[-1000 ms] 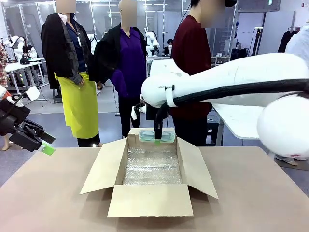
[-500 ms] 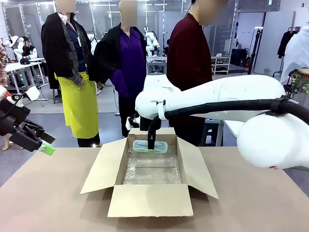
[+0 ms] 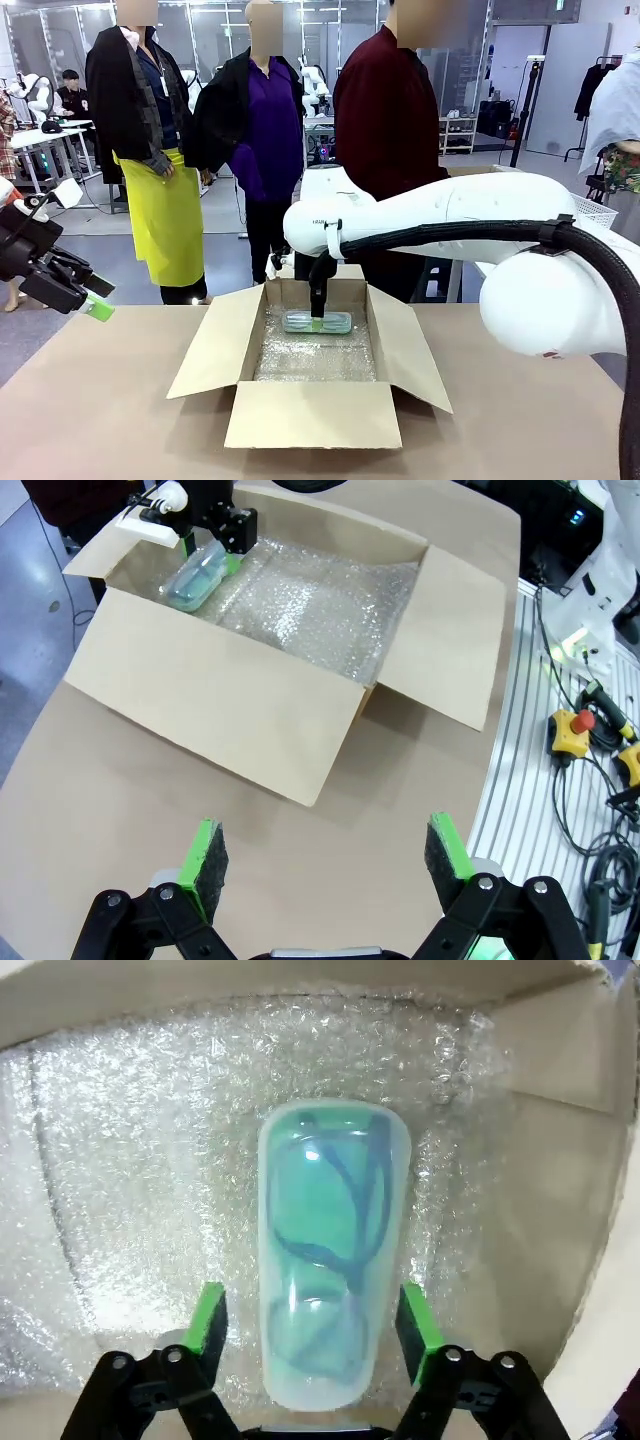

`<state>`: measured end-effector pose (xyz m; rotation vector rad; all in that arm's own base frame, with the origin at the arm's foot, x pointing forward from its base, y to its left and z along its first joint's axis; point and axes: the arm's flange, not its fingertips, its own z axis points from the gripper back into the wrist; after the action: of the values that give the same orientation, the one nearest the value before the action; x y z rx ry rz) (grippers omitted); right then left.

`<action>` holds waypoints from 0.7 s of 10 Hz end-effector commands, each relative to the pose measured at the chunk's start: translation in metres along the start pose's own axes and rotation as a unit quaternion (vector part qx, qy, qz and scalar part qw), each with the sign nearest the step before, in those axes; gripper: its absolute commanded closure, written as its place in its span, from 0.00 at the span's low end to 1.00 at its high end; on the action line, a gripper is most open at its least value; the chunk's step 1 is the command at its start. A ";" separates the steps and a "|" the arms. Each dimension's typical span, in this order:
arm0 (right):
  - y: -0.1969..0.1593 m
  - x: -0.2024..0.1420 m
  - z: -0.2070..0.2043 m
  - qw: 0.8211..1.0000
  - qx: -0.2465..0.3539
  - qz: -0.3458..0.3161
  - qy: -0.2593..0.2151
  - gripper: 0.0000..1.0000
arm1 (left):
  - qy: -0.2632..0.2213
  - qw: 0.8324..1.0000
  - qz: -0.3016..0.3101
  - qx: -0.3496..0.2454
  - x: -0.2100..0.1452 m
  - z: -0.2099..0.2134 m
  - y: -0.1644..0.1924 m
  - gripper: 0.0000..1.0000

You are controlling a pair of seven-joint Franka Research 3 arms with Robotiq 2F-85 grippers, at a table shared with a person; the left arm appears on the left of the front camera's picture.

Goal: Pack the glasses set securely to prepare it for shipping.
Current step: Place the Glasses case inside the Package Box.

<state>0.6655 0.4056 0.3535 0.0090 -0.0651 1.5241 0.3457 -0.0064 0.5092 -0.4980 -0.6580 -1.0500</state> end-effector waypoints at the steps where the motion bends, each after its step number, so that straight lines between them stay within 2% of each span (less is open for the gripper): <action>1: -0.005 0.010 0.011 1.000 -0.005 -0.004 0.018 0.00 | -0.010 1.000 -0.010 -0.009 0.000 0.002 0.001 0.00; 5: 0.007 0.001 0.018 1.000 0.013 -0.010 0.009 0.00 | -0.010 1.000 -0.010 -0.009 0.000 0.002 0.001 0.00; 7: 0.001 0.003 0.009 1.000 0.000 0.001 0.000 0.00 | -0.010 1.000 -0.010 -0.009 0.000 0.002 0.001 0.00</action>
<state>0.6642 0.4064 0.3627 0.0101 -0.0575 1.5256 0.3457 -0.0064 0.5092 -0.4981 -0.6579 -1.0504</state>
